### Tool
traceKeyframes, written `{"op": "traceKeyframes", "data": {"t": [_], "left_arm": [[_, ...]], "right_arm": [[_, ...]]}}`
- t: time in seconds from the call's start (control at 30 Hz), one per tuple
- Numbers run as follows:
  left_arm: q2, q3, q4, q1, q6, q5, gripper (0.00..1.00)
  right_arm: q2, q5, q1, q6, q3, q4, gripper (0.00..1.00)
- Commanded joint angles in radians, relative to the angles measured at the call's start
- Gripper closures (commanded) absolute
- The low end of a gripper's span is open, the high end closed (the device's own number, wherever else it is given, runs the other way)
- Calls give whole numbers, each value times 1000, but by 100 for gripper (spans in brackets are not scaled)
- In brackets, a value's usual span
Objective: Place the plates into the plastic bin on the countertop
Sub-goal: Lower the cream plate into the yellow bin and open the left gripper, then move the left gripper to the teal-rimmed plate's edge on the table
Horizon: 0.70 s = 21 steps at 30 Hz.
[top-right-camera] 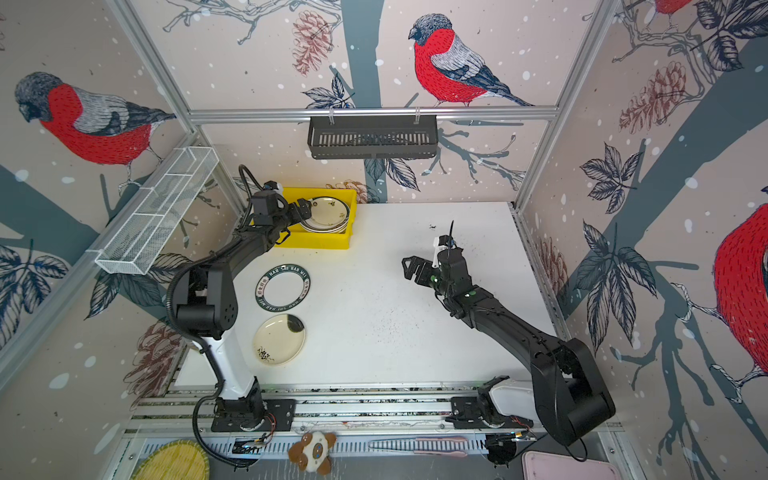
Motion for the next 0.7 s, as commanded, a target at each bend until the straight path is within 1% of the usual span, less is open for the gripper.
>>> {"op": "traceKeyframes", "data": {"t": [0.0,0.13,0.3,0.37,0.47,0.57,0.67], "left_arm": [[-78,-76,25,-7,-16,-108,3],[-204,-221,34,-19,-20,-203,3],[-371,-384,20,-49,-17,-354,3],[-409,-402,-23,-49,-22,-364,3],[-449,-454,-93,-49,-21,-343,3],[-486,-482,-194,-46,-102,-399,3],[-537,-525,-215,-41,-92,-395,3]], "right_arm": [[4,-25,5,-28,-4,40,1],[23,-49,24,-46,-2,45,1],[28,-74,45,-67,-1,47,0],[20,-80,46,-79,-4,41,1],[-1,-83,48,-105,-18,39,1],[-16,-90,45,-131,-24,37,0],[-16,-115,40,-146,-24,33,1]]}}
